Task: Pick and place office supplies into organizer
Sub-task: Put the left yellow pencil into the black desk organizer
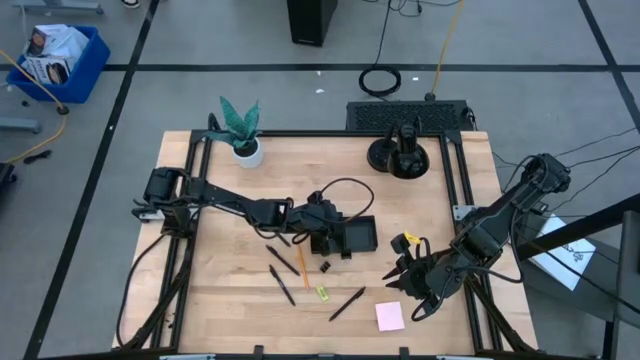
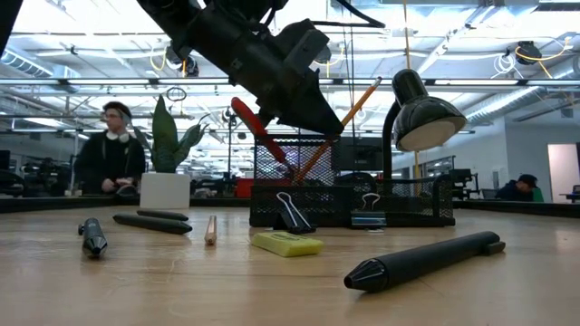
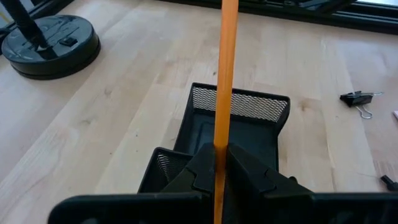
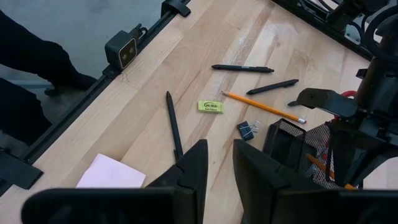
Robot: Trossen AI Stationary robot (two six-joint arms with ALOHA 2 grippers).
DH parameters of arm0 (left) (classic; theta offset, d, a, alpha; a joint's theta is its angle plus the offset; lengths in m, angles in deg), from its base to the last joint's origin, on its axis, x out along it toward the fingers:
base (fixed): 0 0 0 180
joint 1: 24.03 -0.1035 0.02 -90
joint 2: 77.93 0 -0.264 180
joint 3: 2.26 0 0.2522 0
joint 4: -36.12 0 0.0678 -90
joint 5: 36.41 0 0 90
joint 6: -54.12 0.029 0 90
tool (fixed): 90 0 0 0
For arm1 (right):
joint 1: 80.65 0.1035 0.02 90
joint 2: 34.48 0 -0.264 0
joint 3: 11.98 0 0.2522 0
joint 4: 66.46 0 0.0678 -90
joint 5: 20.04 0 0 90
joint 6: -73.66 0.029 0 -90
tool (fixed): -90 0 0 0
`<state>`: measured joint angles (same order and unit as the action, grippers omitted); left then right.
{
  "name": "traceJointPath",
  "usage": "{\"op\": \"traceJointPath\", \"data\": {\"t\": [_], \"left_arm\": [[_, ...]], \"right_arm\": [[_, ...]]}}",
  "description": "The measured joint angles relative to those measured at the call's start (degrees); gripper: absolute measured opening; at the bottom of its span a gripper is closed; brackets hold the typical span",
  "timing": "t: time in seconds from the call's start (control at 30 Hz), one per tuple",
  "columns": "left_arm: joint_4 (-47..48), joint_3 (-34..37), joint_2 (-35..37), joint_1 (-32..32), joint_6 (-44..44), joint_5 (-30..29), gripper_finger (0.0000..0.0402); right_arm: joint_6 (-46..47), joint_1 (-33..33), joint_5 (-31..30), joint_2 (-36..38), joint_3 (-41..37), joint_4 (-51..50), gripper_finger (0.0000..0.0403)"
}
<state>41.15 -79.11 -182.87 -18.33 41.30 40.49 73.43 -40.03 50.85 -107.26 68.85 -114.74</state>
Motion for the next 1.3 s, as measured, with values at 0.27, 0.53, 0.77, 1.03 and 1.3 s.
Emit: {"op": "traceJointPath", "data": {"t": [0.27, 0.53, 0.77, 1.03, 1.3], "left_arm": [[-0.01, 0.00, 0.00, 0.00, -0.24, 0.02, 0.0031], [-0.04, 0.02, 0.00, 0.02, 0.22, 0.07, 0.0043], [-0.02, 0.04, -0.02, 0.02, 0.07, 0.02, 0.0077], [-0.04, 0.04, -0.02, 0.02, 0.09, -0.27, 0.0082], [-0.37, 0.04, -0.04, 0.02, 0.15, -0.42, 0.0081]], "right_arm": [[0.02, 0.00, 0.04, 0.00, 0.00, 0.00, 0.0070], [0.02, 0.00, 0.04, 0.00, 0.00, 0.00, 0.0070], [0.02, 0.00, 0.04, 0.00, 0.00, 0.00, 0.0070], [0.03, -0.01, 0.04, 0.00, 0.00, 0.00, 0.0070], [0.02, 0.00, 0.04, 0.00, 0.00, 0.00, 0.0070]]}}
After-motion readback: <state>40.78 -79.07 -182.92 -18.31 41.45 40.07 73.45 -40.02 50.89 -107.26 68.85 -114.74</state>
